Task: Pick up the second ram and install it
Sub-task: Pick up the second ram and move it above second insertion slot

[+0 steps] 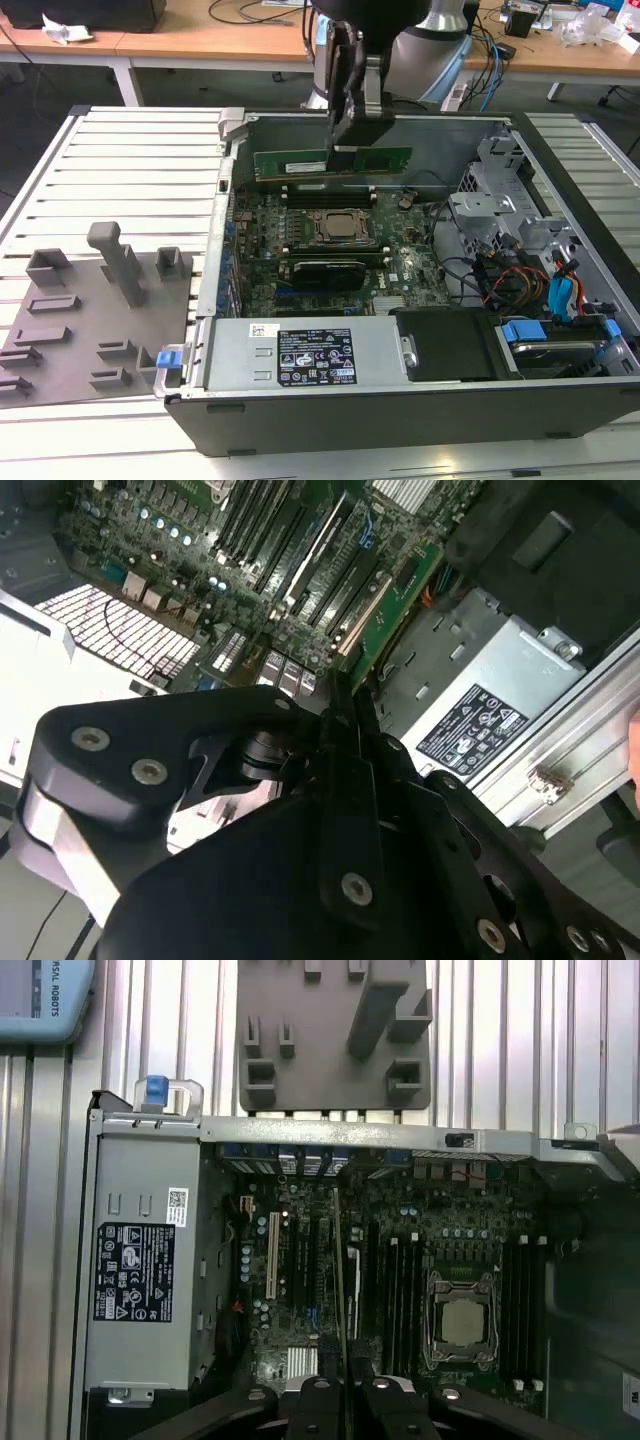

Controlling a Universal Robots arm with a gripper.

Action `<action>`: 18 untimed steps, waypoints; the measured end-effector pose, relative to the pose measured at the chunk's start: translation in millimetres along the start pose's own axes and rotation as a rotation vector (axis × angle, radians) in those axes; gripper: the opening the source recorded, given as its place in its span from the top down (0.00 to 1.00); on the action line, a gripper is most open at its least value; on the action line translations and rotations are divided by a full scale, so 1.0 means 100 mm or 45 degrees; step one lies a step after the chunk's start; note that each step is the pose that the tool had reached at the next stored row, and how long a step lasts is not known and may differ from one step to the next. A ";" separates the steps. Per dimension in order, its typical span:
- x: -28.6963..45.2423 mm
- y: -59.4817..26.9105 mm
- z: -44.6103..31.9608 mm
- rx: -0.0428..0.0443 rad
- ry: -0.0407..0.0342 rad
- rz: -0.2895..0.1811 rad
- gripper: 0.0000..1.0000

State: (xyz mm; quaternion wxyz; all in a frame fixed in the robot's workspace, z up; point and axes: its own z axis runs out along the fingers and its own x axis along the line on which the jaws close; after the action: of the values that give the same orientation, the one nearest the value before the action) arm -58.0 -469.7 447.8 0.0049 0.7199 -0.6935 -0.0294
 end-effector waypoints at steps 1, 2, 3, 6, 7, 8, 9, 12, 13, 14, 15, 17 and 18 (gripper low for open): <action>-0.001 -0.053 -0.002 0.000 -0.0001 0.000 0.86; -0.004 -0.109 -0.003 0.000 -0.0005 0.000 0.86; -0.007 -0.154 -0.004 0.000 -0.0028 0.001 0.86; -0.012 -0.221 -0.004 0.000 -0.0057 0.002 0.86; -0.013 -0.248 -0.004 0.000 -0.0056 0.001 0.86; -0.013 -0.260 -0.004 0.000 -0.0056 0.002 0.86; -0.013 -0.274 -0.004 0.000 -0.0056 0.002 0.86; -0.018 -0.356 -0.005 0.000 -0.0056 0.001 0.86; -0.023 -0.392 -0.005 0.000 -0.0057 0.001 0.86; -0.027 -0.415 -0.006 0.000 -0.0056 0.001 0.86; -0.033 -0.447 -0.006 0.000 -0.0056 0.001 0.86; -0.040 -0.490 -0.007 0.000 -0.0056 0.001 0.86; -0.043 -0.507 -0.007 0.000 -0.0056 0.001 0.86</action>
State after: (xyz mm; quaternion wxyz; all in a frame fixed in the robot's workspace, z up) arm -7.5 -463.5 446.2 0.0035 0.7194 -0.6938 -0.0311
